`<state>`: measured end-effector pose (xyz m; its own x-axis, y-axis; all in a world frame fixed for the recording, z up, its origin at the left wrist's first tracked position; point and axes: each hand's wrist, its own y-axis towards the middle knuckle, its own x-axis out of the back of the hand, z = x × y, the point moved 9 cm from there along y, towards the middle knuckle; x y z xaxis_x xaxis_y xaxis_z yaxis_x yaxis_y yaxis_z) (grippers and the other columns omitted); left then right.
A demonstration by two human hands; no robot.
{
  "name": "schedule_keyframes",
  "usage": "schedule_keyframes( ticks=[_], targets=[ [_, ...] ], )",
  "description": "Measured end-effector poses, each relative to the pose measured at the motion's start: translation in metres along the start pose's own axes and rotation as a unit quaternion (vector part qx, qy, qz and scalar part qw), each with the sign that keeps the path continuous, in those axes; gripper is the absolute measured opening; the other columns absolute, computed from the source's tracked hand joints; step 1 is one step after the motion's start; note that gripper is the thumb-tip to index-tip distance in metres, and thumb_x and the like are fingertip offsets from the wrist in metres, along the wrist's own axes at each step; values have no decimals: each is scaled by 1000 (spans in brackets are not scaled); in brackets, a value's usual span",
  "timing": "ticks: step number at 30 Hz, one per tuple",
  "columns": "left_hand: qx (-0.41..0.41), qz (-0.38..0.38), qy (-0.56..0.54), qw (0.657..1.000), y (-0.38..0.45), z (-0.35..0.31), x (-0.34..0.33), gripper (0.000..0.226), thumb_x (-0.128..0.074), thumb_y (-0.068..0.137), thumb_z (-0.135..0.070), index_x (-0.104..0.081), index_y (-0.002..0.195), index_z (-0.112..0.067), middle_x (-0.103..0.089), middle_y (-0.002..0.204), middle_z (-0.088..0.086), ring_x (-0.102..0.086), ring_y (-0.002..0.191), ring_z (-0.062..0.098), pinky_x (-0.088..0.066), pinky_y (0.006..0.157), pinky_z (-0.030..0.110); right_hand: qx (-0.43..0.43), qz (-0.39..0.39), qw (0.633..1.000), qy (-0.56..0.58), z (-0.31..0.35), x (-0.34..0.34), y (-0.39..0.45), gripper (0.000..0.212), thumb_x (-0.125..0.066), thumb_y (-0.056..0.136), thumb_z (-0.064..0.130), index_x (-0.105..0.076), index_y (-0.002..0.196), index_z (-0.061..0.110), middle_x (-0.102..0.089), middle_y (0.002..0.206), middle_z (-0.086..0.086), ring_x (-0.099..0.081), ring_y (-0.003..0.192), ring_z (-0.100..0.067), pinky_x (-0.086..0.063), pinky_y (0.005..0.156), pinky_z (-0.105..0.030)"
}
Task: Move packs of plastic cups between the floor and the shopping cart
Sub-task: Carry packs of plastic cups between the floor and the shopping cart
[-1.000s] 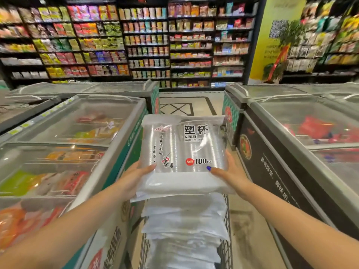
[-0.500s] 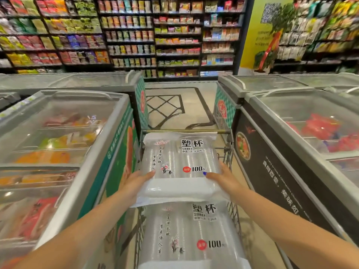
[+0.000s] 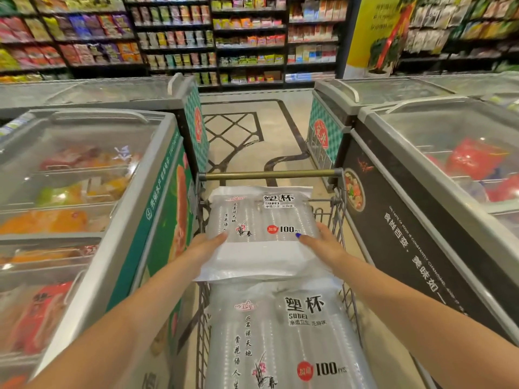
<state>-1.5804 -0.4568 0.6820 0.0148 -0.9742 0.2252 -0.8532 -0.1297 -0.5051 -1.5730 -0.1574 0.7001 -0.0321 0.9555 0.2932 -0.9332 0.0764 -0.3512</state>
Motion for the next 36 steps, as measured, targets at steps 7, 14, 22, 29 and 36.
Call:
schedule_keyframes(
  ticks=[7, 14, 22, 29, 36],
  targets=[
    [-200, -160, 308, 916, -22, -67, 8, 82, -70, 82, -49, -31, 149, -22, -42, 150, 4, -39, 136, 33, -34, 110, 51, 107, -110, 963, -220, 18, 30, -18, 84, -56, 90, 56, -13, 156, 26, -21, 161, 0, -24, 147, -21, -25, 118, -42],
    [-450, -47, 425, 784, -85, -143, -129, 89, -69, 74, -62, -36, 147, -23, -37, 153, 3, -31, 141, 24, -23, 117, 43, 133, -193, 910, -343, 22, 123, -93, 92, -52, 83, 70, -7, 155, 36, -20, 162, 5, -22, 147, -19, -30, 115, -44],
    [-644, 146, 486, 572, -261, -132, -354, 92, -68, 71, -65, -41, 146, -18, -42, 150, 9, -43, 135, 28, -34, 109, 41, 63, -294, 867, -397, -56, 255, -278, 94, -46, 81, 77, 0, 154, 40, -8, 164, 1, -7, 151, -25, -15, 122, -44],
    [-741, 273, 444, 423, -511, -37, -515, 94, -42, 70, -77, -46, 142, -16, -47, 146, 11, -47, 131, 29, -37, 107, 42, -85, -450, 807, -373, -197, 368, -570, 91, -46, 82, 75, -4, 155, 40, -12, 164, -1, -13, 149, -28, -16, 121, -44],
    [-800, 384, 368, 278, -811, 117, -624, 90, -45, 74, -74, -49, 140, -14, -49, 143, 17, -50, 126, 38, -43, 102, 52, -286, -552, 706, -338, -329, 392, -898, 92, -40, 83, 78, 2, 154, 40, -7, 165, 0, -11, 150, -28, -19, 119, -48]
  ],
)
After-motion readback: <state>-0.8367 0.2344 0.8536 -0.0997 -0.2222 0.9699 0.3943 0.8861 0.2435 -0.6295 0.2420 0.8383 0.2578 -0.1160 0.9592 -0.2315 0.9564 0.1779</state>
